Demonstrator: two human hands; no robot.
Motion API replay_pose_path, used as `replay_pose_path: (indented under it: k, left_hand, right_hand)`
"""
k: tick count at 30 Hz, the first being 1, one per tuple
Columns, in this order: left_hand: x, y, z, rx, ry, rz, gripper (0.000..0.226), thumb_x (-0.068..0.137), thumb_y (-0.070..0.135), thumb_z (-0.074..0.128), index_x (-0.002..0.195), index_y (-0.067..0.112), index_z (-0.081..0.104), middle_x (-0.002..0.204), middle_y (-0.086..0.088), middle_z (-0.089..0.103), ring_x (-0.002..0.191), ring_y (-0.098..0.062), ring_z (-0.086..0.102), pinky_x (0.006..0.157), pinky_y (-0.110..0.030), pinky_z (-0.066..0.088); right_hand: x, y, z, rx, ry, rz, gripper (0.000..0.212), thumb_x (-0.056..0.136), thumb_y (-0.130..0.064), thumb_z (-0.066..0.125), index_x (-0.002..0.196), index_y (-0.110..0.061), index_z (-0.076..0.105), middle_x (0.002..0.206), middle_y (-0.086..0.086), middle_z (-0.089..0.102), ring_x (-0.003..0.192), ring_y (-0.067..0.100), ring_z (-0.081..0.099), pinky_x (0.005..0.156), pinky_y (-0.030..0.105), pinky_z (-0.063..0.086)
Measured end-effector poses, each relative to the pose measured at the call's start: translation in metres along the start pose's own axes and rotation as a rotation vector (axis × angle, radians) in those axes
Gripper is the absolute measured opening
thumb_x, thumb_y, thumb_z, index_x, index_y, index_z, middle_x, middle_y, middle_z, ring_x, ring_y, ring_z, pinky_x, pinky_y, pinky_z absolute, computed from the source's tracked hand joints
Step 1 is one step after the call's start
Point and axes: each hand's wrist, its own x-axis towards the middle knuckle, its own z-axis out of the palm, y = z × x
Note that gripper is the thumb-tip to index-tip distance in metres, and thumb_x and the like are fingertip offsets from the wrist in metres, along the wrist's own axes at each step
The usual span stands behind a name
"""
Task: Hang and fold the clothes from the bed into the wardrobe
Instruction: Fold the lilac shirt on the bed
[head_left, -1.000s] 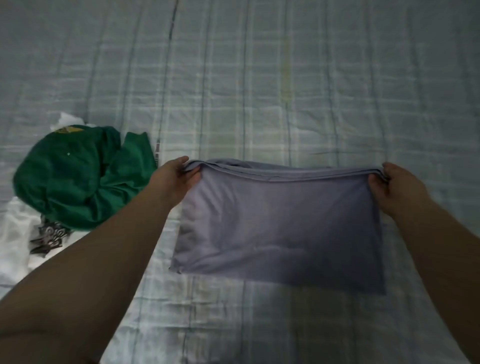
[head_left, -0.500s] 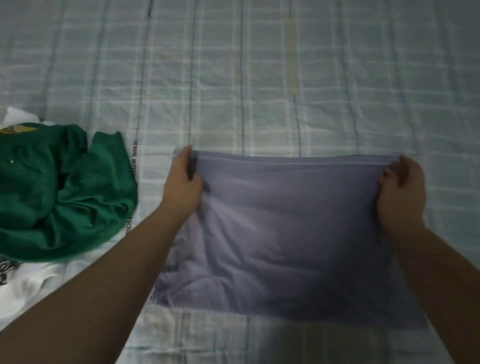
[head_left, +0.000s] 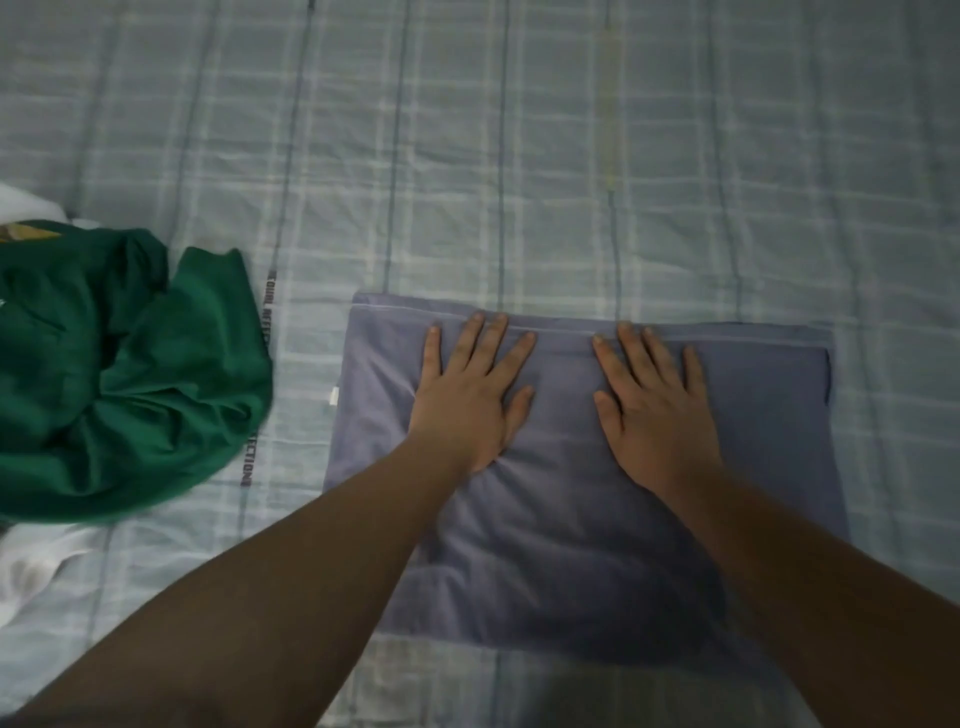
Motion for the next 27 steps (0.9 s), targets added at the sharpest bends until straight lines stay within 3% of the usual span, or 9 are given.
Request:
replay_pose_path:
  k: [3, 6, 10, 14, 22, 27]
  left_hand:
    - [-0.001, -0.003, -0.010, -0.061, -0.004, 0.027, 0.062, 0.100, 0.057, 0.013, 0.158, 0.035, 0.012, 0.167, -0.001, 0.014, 0.154, -0.022, 0.003, 0.120, -0.060, 0.000]
    - [-0.022, -0.011, -0.022, -0.136, 0.078, 0.054, 0.061, 0.101, 0.051, 0.023, 0.157, 0.028, 0.021, 0.165, -0.006, 0.023, 0.153, -0.026, 0.011, 0.120, -0.062, 0.005]
    - [-0.087, -0.022, -0.018, -0.106, 0.201, -0.002, 0.062, 0.098, 0.045, 0.040, 0.155, 0.022, 0.031, 0.162, -0.011, 0.028, 0.152, -0.033, 0.017, 0.119, -0.062, 0.013]
    - [-0.148, -0.032, 0.000, -0.057, 0.145, -0.055, 0.065, 0.097, 0.046, 0.043, 0.156, 0.022, 0.030, 0.163, -0.014, 0.023, 0.152, -0.034, 0.014, 0.119, -0.062, 0.012]
    - [-0.164, -0.033, 0.020, -0.010, 0.036, -0.054, 0.066, 0.098, 0.050, 0.039, 0.158, 0.027, 0.025, 0.164, -0.012, 0.023, 0.152, -0.034, 0.014, 0.120, -0.060, 0.012]
    - [-0.157, -0.014, -0.010, -0.077, 0.056, -0.143, 0.065, 0.094, 0.048, 0.041, 0.152, 0.018, 0.039, 0.159, -0.015, 0.034, 0.149, -0.035, 0.024, 0.120, -0.060, 0.014]
  right_hand:
    - [-0.001, -0.002, -0.011, 0.019, -0.032, 0.004, 0.062, 0.099, -0.046, 0.023, 0.157, -0.026, 0.023, 0.164, 0.006, 0.023, 0.151, 0.027, 0.018, 0.119, 0.059, 0.013]
    - [-0.012, -0.010, -0.027, 0.082, 0.042, 0.034, 0.061, 0.099, -0.041, 0.027, 0.154, -0.016, 0.032, 0.161, 0.012, 0.028, 0.150, 0.031, 0.021, 0.119, 0.059, 0.015]
    - [-0.052, -0.054, -0.033, 0.132, 0.161, -0.105, 0.057, 0.100, -0.038, 0.035, 0.152, -0.016, 0.035, 0.160, 0.012, 0.031, 0.149, 0.032, 0.024, 0.119, 0.058, 0.017]
    - [-0.082, -0.104, -0.016, 0.131, 0.083, -0.207, 0.057, 0.100, -0.040, 0.037, 0.154, -0.021, 0.034, 0.161, 0.009, 0.029, 0.150, 0.031, 0.023, 0.117, 0.060, 0.018]
    - [-0.083, -0.117, -0.001, 0.099, -0.013, -0.148, 0.059, 0.100, -0.041, 0.037, 0.155, -0.023, 0.030, 0.162, 0.006, 0.028, 0.151, 0.029, 0.019, 0.117, 0.061, 0.015]
    - [-0.097, -0.090, -0.036, 0.314, 0.011, -0.120, 0.051, 0.098, -0.036, 0.039, 0.145, -0.017, 0.047, 0.153, 0.008, 0.044, 0.141, 0.031, 0.038, 0.115, 0.057, 0.027]
